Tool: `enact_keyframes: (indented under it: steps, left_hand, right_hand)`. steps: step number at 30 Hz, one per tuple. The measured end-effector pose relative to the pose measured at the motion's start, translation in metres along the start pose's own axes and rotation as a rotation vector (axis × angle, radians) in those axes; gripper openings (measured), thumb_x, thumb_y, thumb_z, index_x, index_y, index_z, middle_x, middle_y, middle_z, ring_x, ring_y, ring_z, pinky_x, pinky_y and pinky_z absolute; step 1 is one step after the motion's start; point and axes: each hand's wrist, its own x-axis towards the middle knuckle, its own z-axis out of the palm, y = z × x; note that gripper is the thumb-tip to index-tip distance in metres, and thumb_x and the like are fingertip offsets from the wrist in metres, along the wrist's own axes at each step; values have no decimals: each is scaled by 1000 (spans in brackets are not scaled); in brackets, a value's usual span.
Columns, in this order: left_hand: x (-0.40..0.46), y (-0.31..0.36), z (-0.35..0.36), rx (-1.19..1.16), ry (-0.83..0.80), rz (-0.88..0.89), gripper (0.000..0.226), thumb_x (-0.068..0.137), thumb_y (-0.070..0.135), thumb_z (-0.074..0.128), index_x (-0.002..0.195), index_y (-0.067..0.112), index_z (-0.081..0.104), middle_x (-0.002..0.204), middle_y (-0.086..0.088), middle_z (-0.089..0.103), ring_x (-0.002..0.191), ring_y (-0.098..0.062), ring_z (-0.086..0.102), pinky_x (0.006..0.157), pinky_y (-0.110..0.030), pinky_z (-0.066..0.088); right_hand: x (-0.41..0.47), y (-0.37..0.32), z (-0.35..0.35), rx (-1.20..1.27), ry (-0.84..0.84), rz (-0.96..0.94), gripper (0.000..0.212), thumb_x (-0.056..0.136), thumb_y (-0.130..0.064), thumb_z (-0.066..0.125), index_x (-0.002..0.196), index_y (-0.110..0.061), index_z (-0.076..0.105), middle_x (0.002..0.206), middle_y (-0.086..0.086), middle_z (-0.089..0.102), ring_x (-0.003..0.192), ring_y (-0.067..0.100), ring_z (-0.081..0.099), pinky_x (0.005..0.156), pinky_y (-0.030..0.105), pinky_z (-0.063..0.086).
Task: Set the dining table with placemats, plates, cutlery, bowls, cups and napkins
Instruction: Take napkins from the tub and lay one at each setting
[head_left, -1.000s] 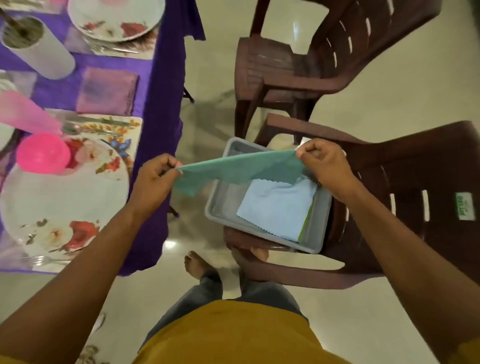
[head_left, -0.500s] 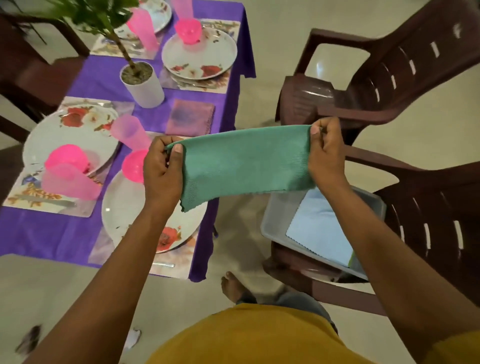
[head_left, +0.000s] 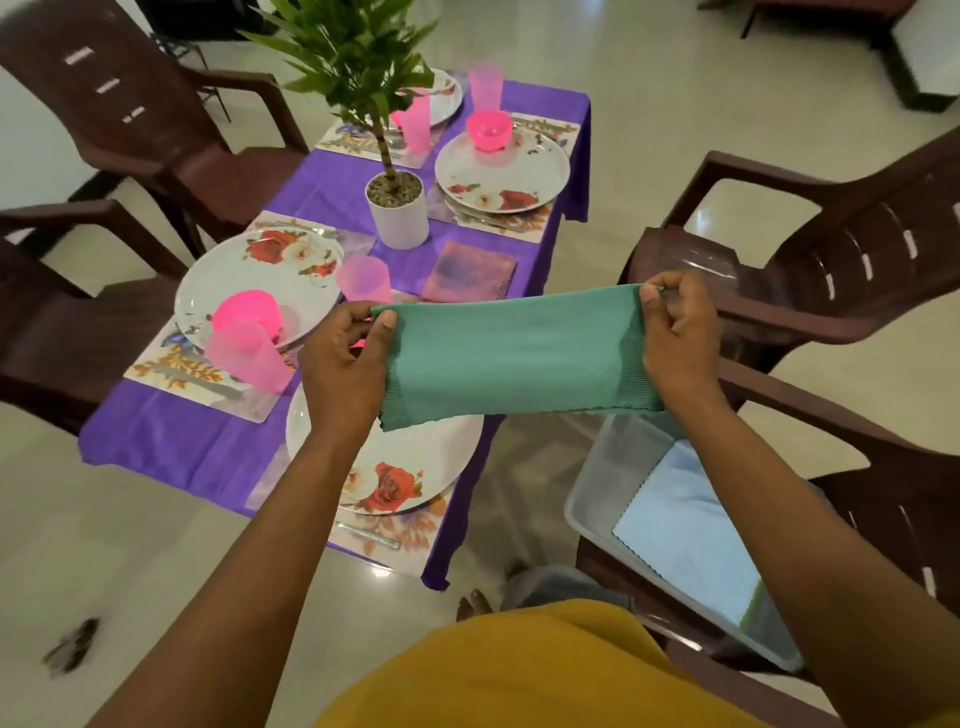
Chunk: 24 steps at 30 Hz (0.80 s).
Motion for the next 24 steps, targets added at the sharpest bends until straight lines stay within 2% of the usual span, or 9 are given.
enact_keyframes:
  steps: [2,5,7,11,12,14,18,21,24]
  left_hand:
    - [1,-4,-3,-41,35,-48,11,100,30,69,105,20,72,92,10,73,78,8,66,68,-11,50]
    - [4,-11,-3,-81,54,-94,12,100,31,70,102,19,73,88,5,76,74,-4,69,61,-23,55]
    - [8,-15,-2,-84,67,-120,13,99,31,71,100,18,74,85,3,76,70,-12,70,56,-32,58]
    - [20,-18,6,-59,57,-155,11,99,26,71,99,16,76,83,2,77,70,-19,73,64,-48,64]
    - [26,-18,10,-56,55,-162,9,99,25,71,96,19,76,81,3,77,70,-19,73,66,-50,64]
    - [36,-16,20,-46,46,-190,10,99,25,70,92,22,76,80,6,77,70,-20,73,68,-52,63]
    - [65,-15,50,-18,61,-250,11,97,23,70,91,21,78,78,4,76,70,-23,72,69,-50,63]
    - [84,-10,75,40,56,-260,13,96,19,71,87,16,79,75,5,74,68,-18,69,66,-37,61]
    - [99,-6,95,118,37,-259,15,98,22,68,90,22,81,79,13,75,75,-7,71,71,-21,58]
  right_hand:
    - [4,-3,7,14,-16,-4,10,105,-31,56,108,-21,59,90,-22,62,81,-13,59,71,18,46]
    - [12,-9,22,39,-61,-10,10,105,-30,58,111,-22,61,90,-22,66,82,-12,64,74,16,51]
    - [21,-12,35,52,-99,-20,11,104,-29,60,110,-21,62,90,-20,69,83,-9,67,75,20,55]
    - [47,-15,62,54,-151,-14,14,100,-37,62,101,-23,64,86,-11,74,83,7,71,79,40,59]
    - [56,-16,70,65,-160,-14,15,99,-38,63,98,-24,65,84,-11,74,81,9,71,78,41,58]
    - [69,-20,83,125,-190,-13,12,98,-33,68,93,-22,66,80,-10,73,75,9,70,71,35,56]
    - [100,-28,122,214,-339,20,11,94,-26,76,85,-22,70,78,-6,73,67,4,66,64,23,49]
    - [115,-35,151,245,-432,21,15,92,-22,77,79,-26,70,73,-12,71,65,3,65,65,22,53]
    - [123,-43,174,256,-521,9,20,91,-21,78,78,-33,69,72,-20,70,66,1,65,66,22,55]
